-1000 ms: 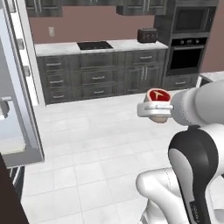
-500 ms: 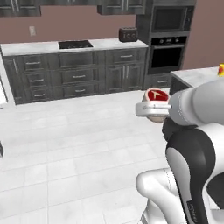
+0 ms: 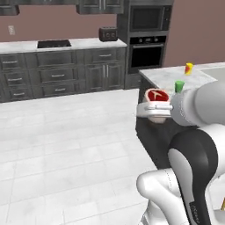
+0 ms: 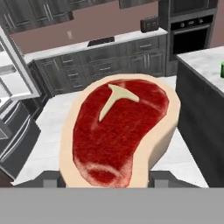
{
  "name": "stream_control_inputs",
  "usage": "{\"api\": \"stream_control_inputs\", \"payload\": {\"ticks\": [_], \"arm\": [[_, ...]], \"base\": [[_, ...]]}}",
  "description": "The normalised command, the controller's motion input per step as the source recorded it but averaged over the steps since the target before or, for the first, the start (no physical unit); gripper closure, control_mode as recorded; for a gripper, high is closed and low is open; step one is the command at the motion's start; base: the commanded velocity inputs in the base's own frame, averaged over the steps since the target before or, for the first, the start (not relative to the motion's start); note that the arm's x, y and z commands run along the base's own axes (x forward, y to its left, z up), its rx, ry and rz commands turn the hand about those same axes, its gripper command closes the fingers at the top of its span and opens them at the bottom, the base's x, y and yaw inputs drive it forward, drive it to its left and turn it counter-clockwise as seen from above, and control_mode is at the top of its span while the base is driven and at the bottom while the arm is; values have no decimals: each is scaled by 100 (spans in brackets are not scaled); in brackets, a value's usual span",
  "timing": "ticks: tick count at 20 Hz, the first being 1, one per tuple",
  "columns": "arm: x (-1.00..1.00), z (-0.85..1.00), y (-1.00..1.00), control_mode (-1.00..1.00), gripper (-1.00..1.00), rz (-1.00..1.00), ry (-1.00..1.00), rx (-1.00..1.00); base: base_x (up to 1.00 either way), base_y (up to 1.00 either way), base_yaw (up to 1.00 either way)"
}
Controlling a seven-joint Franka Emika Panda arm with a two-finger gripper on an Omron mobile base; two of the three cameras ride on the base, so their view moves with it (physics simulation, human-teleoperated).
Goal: Gather the lemon wedge and lemon from the fridge and place them on a tray on the dining counter. Then gather the steaks from the fridge and place them on the other tray.
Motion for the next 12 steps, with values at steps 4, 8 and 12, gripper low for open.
{"api": "stream_control_inputs", "payload": {"ticks": [4,8,12], "arm": [[0,0,0,100,100,0,0,0],[0,0,0,100,100,0,0,0],[0,0,0,100,100,0,0,0]], "base": [[-16,-100,0],[-17,-100,0],[-23,-100,0]]}}
